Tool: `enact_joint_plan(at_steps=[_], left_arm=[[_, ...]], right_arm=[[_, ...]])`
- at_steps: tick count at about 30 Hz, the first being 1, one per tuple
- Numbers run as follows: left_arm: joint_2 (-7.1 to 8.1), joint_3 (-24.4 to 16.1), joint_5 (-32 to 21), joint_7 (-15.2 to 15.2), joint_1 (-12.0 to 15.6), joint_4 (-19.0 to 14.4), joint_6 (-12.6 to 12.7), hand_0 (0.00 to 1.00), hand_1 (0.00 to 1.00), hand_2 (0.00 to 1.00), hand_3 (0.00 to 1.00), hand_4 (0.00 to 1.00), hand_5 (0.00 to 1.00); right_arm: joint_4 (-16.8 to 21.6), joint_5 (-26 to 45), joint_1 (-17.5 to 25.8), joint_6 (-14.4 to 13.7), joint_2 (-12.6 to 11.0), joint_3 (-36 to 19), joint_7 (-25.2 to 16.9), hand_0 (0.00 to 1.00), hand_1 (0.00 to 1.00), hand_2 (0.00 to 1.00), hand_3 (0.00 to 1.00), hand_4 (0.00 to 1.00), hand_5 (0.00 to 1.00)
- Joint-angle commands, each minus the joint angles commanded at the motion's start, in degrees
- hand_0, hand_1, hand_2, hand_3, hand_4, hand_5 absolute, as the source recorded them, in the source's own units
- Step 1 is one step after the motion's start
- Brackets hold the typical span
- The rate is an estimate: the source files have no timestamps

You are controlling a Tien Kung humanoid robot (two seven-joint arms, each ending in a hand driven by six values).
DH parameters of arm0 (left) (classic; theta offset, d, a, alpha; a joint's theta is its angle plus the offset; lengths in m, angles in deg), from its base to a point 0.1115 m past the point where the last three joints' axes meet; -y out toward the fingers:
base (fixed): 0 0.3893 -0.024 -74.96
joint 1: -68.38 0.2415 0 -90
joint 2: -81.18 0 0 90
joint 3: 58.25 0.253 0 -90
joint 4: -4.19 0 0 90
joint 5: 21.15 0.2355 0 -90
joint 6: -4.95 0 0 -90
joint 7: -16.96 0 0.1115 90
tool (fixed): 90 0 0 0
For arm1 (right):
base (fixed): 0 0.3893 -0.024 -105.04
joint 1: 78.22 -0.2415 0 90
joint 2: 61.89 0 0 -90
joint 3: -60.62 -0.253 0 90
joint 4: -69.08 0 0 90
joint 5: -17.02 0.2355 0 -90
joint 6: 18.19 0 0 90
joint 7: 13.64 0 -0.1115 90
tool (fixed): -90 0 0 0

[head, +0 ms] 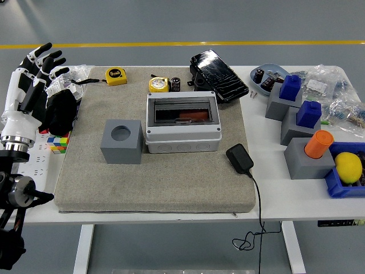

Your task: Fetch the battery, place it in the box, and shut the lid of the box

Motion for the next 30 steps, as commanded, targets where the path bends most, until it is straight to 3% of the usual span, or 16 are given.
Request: enact_joint_plan(at_steps=[30], left_arm=[[-0.15, 0.01, 0.04, 0.21, -0.18, -0.15, 0.11, 0.604, 0.705, 0.712, 0.758, 0.998, 0.528]], right_arm=[[0.00, 0.17, -0.29, -0.03, 0.01, 0.06, -0.15, 0.650, 0.646, 0.674, 0.589, 0.998, 0.574]])
